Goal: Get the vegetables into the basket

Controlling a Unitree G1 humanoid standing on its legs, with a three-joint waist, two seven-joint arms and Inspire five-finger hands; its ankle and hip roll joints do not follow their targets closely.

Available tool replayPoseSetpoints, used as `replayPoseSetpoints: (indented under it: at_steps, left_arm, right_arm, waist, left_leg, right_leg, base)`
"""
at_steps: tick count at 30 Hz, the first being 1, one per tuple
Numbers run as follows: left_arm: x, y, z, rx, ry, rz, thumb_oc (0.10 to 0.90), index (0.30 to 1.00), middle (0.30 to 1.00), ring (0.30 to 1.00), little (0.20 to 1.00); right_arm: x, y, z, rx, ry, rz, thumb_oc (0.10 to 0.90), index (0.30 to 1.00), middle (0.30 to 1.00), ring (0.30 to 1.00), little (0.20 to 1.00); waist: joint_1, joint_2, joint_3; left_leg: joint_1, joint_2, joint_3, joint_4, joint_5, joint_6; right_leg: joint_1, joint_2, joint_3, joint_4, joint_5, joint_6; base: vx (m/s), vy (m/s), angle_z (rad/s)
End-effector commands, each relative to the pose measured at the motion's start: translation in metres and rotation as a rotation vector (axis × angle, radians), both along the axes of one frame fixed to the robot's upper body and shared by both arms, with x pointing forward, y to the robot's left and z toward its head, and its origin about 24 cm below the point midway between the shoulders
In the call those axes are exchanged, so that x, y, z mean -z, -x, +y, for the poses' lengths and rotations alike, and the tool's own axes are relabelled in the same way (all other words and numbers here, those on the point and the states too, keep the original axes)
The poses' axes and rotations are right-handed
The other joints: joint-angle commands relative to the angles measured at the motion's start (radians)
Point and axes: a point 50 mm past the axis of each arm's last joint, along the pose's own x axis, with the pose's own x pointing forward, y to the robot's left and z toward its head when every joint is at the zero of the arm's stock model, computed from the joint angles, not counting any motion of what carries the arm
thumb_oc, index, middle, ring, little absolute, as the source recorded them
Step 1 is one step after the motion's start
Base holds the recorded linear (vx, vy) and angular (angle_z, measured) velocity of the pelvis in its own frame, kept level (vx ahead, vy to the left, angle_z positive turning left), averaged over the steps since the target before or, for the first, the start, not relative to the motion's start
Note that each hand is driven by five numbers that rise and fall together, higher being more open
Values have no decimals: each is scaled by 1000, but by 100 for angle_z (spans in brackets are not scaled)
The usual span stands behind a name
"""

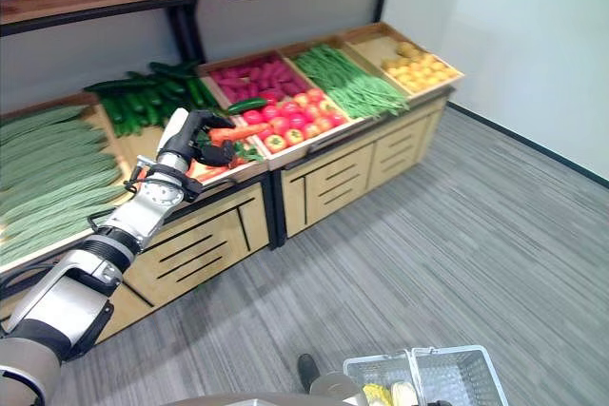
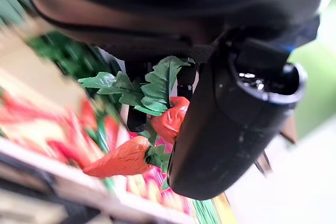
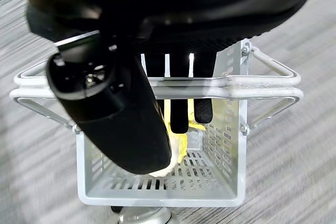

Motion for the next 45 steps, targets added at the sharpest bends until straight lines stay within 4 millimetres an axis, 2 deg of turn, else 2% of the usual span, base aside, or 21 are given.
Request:
replayPoseSetpoints:
  at_steps: [1, 4, 5, 6, 7, 8, 9, 12, 14, 20, 27, 30, 32, 33, 34, 35, 38, 40, 41, 42, 45]
  left_arm:
    - [-83, -22, -16, 50, 57, -278, 400, 300, 300, 300, 300]
    - [-83, -23, -30, 82, 67, -280, 400, 300, 300, 300, 300]
    - [-86, -24, -33, 91, 68, -288, 400, 300, 300, 300, 300]
    - [-86, -24, -33, 92, 68, -289, 400, 300, 300, 300, 300]
    - [-90, -24, -31, 85, 63, -296, 400, 300, 300, 300, 300]
    - [-90, -25, -31, 85, 63, -297, 400, 300, 300, 300, 300]
    - [-92, -24, -26, 74, 66, -300, 400, 300, 300, 300, 300]
    - [-98, -21, -5, 19, 43, -318, 400, 300, 300, 300, 300]
    - [-95, -18, 6, -2, 20, -312, 400, 300, 300, 300, 300]
    - [-80, -17, -4, 26, 71, -276, 400, 300, 300, 300, 300]
    - [-72, -15, -14, 58, 115, -259, 400, 300, 300, 300, 300]
    - [-72, -12, -9, 51, 133, -268, 400, 300, 300, 300, 300]
    - [-70, -10, -3, 43, 144, -269, 400, 300, 300, 300, 300]
    - [-70, -6, 2, 36, 153, -281, 400, 300, 300, 300, 300]
    - [-66, -2, 8, 23, 168, -280, 400, 300, 300, 300, 300]
    - [-62, 1, 13, 11, 186, -273, 400, 300, 300, 300, 300]
    - [-55, 0, 11, 9, 176, -252, 400, 300, 300, 300, 300]
    - [-56, 4, 16, 7, 162, -269, 400, 300, 300, 300, 300]
    - [-55, 7, 20, 0, 152, -271, 400, 300, 300, 300, 300]
    - [-51, 12, 27, -9, 163, -265, 400, 300, 300, 300, 300]
    - [-48, 16, 17, 43, 161, -264, 400, 300, 300, 300, 300]
  right_arm:
    - [-19, 7, -48, 18, 160, 20, 400, 300, 300, 300, 300]
    - [-22, -8, -51, 2, 181, -22, 400, 300, 300, 300, 300]
    - [-24, -20, -50, -22, 190, -48, 400, 300, 300, 300, 300]
    - [-24, -20, -50, -22, 189, -49, 400, 300, 300, 300, 300]
    - [-24, -28, -48, -37, 193, -68, 400, 300, 300, 300, 300]
    - [-24, -28, -48, -37, 193, -69, 400, 300, 300, 300, 300]
    - [-25, -34, -47, -43, 194, -84, 400, 300, 300, 300, 300]
    - [-25, -42, -44, -75, 193, -88, 400, 300, 300, 300, 300]
    - [-24, -46, -41, -97, 184, -92, 400, 300, 300, 300, 300]
    - [-20, -28, -39, -67, 169, -57, 400, 300, 300, 300, 300]
    - [-22, -19, -47, -13, 189, -58, 400, 300, 300, 300, 300]
    - [-25, -25, -51, -5, 203, -77, 400, 300, 300, 300, 300]
    - [-26, -28, -52, -8, 205, -88, 400, 300, 300, 300, 300]
    - [-28, -33, -53, -23, 207, -97, 400, 300, 300, 300, 300]
    - [-29, -36, -55, -29, 209, -99, 400, 300, 300, 300, 300]
    - [-30, -38, -56, -46, 210, -96, 400, 300, 300, 300, 300]
    - [-35, -34, -66, -45, 229, -79, 400, 300, 300, 300, 300]
    - [-39, -43, -71, -55, 242, -102, 400, 300, 300, 300, 300]
    - [-40, -45, -72, -56, 244, -110, 400, 300, 300, 300, 300]
    - [-42, -50, -73, -71, 249, -119, 400, 300, 300, 300, 300]
    - [-43, -60, -70, -83, 242, -151, 400, 300, 300, 300, 300]
  waist:
    - [-20, 33, -31]
    - [-27, 33, -4]
    - [1, 30, 25]
    - [0, 30, 26]
    - [33, 25, 46]
    - [30, 25, 47]
    - [53, 26, 61]
    - [105, 24, 71]
    - [104, 11, 63]
    - [44, 9, 42]
    - [1, 49, 35]
    - [10, 60, 54]
    - [45, 41, 73]
    - [81, 12, 88]
    - [111, -2, 92]
    - [135, -12, 97]
    - [155, -3, 95]
    - [225, 4, 118]
    - [236, 9, 123]
    - [242, 11, 122]
    - [230, 24, 102]
  left_leg:
    - [-24, 29, -25, 23, 2, -11]
    - [-30, 29, 22, 37, -2, -11]
    - [-49, 50, 68, 76, -7, -21]
    - [-51, 51, 67, 79, -9, -21]
    - [-59, 80, 111, 112, -12, -35]
    - [-60, 82, 107, 115, -14, -36]
    - [-61, 98, 141, 130, -12, -42]
    - [-44, 113, 213, 121, -19, -53]
    - [-29, 108, 243, 106, -14, -59]
    - [10, 132, 233, 103, -10, -90]
    - [25, 230, 220, 119, 56, -154]
    - [-25, 336, 153, 282, 166, -222]
    - [-88, 369, 39, 423, 233, -219]
    - [-163, 322, -94, 486, 220, -156]
    - [-217, 262, -188, 497, 171, -127]
    - [-250, 228, -230, 459, 134, -106]
    - [-282, 205, -178, 212, 149, -112]
    - [-336, 118, -378, 153, 180, -118]
    - [-350, 104, -429, 157, 188, -123]
    - [-304, 106, -467, 144, 141, -116]
    - [-264, 120, -417, 105, 142, -106]
  right_leg:
    - [77, -103, 80, 105, -119, 169]
    - [42, -103, 96, 122, -102, 181]
    - [5, -152, -31, 142, -80, 180]
    - [5, -152, -32, 142, -80, 180]
    - [-16, -244, -263, 168, -69, 159]
    - [-13, -244, -267, 169, -70, 159]
    - [-14, -299, -421, 192, -72, 146]
    - [14, -403, -672, 234, -59, 152]
    - [23, -414, -710, 214, -28, 162]
    - [56, -343, -633, 142, -34, 160]
    - [62, -248, -602, 155, -130, 104]
    - [70, -162, -571, 153, -185, 52]
    - [92, -120, -531, 135, -205, 17]
    - [92, -121, -514, 127, -190, -3]
    - [100, -121, -474, 124, -201, -1]
    - [116, -116, -436, 113, -207, 6]
    - [151, -122, -398, 96, -213, 35]
    - [190, -109, -325, 100, -230, 35]
    - [193, -109, -298, 108, -233, 34]
    - [190, -107, -258, 119, -247, 40]
    - [187, -112, -237, 88, -224, 47]
  base:
    - [-22, 43, -88]
    - [-128, -48, -74]
    - [-191, -155, -62]
    - [-257, -249, -75]
    - [-111, -123, -103]
    - [-189, -160, -98]
    - [-86, -27, -89]
    - [-143, -72, -87]
    - [15, -109, -131]
    - [110, -131, -56]
    - [69, -175, -16]
    - [104, -261, -22]
    - [118, -248, -50]
    - [90, -161, -108]
    - [93, -92, -152]
    - [223, -17, -121]
    - [292, 85, -122]
    - [300, 73, -22]
    - [172, 17, -125]
    - [69, 17, -181]
    - [145, 140, -115]
